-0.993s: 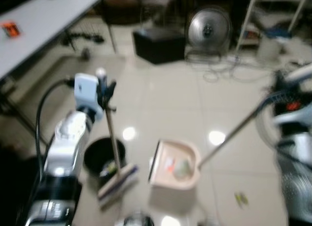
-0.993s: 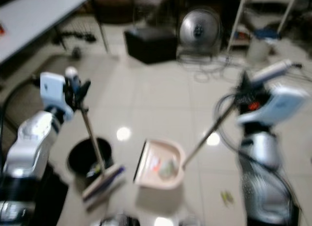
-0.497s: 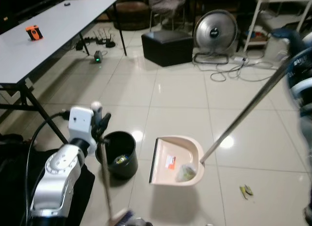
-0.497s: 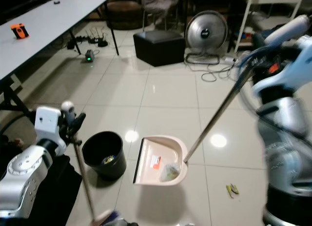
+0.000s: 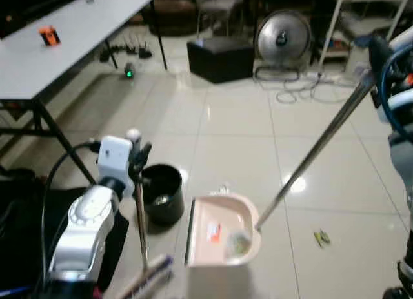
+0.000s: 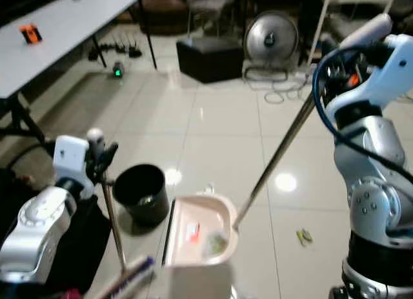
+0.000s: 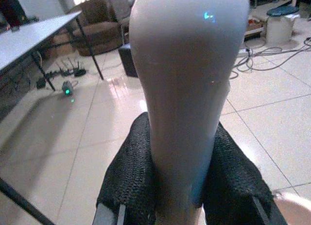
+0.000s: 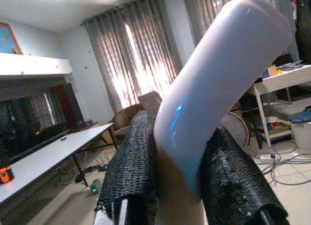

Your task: Sweep floor

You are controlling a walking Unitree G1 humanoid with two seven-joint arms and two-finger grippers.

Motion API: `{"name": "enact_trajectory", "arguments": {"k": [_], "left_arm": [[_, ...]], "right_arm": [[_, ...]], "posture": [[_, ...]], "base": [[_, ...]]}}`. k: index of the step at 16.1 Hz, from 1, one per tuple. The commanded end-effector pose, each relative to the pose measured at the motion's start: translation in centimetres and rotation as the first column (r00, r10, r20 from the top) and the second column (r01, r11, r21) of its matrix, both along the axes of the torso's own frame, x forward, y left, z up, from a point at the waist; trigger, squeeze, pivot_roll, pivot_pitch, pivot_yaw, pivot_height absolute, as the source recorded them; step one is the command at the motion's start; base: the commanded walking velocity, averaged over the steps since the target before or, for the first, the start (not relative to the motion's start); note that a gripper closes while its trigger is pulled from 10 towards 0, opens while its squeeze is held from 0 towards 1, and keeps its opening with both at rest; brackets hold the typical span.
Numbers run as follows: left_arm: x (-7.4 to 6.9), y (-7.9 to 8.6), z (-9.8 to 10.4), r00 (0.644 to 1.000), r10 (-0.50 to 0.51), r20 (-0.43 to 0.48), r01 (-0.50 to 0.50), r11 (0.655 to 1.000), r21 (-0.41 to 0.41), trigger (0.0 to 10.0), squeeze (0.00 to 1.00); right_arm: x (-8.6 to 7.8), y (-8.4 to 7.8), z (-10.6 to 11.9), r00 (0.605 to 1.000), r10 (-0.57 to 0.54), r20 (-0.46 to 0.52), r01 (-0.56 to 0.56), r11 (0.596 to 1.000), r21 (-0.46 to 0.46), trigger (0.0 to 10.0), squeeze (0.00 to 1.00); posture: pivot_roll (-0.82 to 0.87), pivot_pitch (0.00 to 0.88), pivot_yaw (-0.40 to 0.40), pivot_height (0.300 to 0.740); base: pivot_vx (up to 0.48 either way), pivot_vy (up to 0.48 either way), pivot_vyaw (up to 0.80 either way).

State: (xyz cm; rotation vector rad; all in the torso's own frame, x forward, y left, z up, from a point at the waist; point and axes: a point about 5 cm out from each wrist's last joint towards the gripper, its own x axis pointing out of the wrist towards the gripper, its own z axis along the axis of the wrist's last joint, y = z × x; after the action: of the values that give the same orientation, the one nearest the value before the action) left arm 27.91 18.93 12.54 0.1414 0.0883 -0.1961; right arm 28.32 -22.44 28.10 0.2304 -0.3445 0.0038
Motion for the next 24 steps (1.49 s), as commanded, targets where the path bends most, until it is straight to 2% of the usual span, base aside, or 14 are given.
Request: {"name": "enact_trajectory", "arguments": {"k": [1,4,9,13,21,24], "left_arm": [[0.6,-0.9,1.8,0.995,-0.028,0.092,0.027,1.000,0.008,10.0,0.00],[0.9,-1.9,2.9,0.987,-0.049,0.152,0.050,0.999,0.003,10.0,0.00],[0.4,-2.4,2.9,0.985,-0.039,0.170,0.039,0.999,0.002,10.0,0.00],[0.5,-1.9,2.8,0.985,-0.029,0.169,0.025,0.999,0.023,10.0,0.00],[-0.2,-1.5,2.2,0.987,-0.008,0.158,0.001,0.999,0.048,10.0,0.00],[-0.3,-1.0,1.9,0.988,0.011,0.152,-0.020,0.998,0.055,10.0,0.00]], "right_arm": [[-0.3,0.3,1.5,0.998,0.014,0.057,-0.014,1.000,0.013,10.0,0.00],[-0.4,0.5,1.7,0.998,0.015,0.058,-0.016,1.000,0.005,10.0,0.00],[-0.4,0.7,2.0,0.998,-0.001,0.070,0.002,1.000,-0.007,10.0,0.00],[-0.2,1.1,2.2,0.996,-0.010,0.087,0.011,1.000,-0.005,10.0,0.00],[0.7,2.1,2.3,0.993,0.052,0.101,-0.053,0.999,0.005,10.0,0.00],[0.8,2.8,2.2,0.990,0.091,0.104,-0.093,0.996,0.009,10.0,0.00]], "posture": [[-0.12,0.000,0.096,0.740],[-0.15,0.000,0.099,0.740],[-0.14,0.000,0.074,0.740],[-0.11,0.000,0.074,0.740],[-0.07,0.000,0.054,0.740],[-0.06,0.000,0.046,0.740]], "base": [[0.000,0.000,0.00],[0.091,0.000,0.00],[0.332,0.000,0.00],[0.411,0.000,0.12],[0.434,0.000,0.73],[0.445,0.000,0.00]]}}
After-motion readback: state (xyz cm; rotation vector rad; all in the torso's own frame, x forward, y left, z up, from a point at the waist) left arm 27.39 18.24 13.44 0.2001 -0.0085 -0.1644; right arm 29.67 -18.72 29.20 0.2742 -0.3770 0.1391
